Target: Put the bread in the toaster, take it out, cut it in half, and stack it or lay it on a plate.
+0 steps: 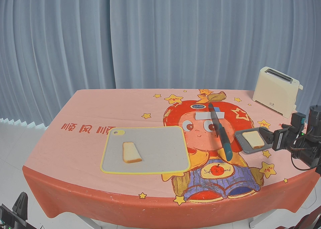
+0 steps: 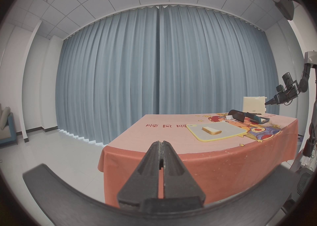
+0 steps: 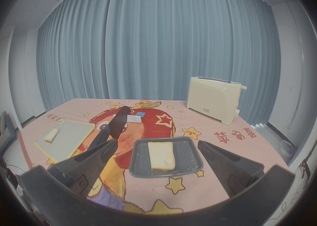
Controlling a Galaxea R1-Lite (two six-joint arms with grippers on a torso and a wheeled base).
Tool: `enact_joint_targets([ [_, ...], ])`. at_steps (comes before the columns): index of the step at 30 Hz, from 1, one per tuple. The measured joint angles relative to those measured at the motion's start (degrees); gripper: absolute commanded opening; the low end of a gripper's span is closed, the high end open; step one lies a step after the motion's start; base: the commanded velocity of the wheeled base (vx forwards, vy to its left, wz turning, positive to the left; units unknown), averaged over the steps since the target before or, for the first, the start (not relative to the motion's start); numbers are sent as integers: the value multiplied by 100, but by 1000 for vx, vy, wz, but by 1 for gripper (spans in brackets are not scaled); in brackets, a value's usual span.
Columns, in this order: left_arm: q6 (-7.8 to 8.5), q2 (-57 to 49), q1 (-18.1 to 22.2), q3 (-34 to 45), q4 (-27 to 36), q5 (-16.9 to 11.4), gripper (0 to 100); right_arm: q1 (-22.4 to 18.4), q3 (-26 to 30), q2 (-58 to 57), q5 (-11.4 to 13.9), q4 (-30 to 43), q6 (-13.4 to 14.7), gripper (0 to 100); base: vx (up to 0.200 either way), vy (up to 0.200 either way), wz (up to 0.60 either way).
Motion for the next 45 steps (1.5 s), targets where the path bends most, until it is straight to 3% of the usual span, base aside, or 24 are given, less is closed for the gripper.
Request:
enact_joint_targets([
  [13, -2, 0, 2, 0, 0, 0, 0, 204, 28, -6, 20, 2, 22, 100, 0, 0, 0],
  [45, -2, 0, 2, 0, -2, -4, 0, 527, 144, -28, -20, 0, 29, 100, 0, 200, 0],
])
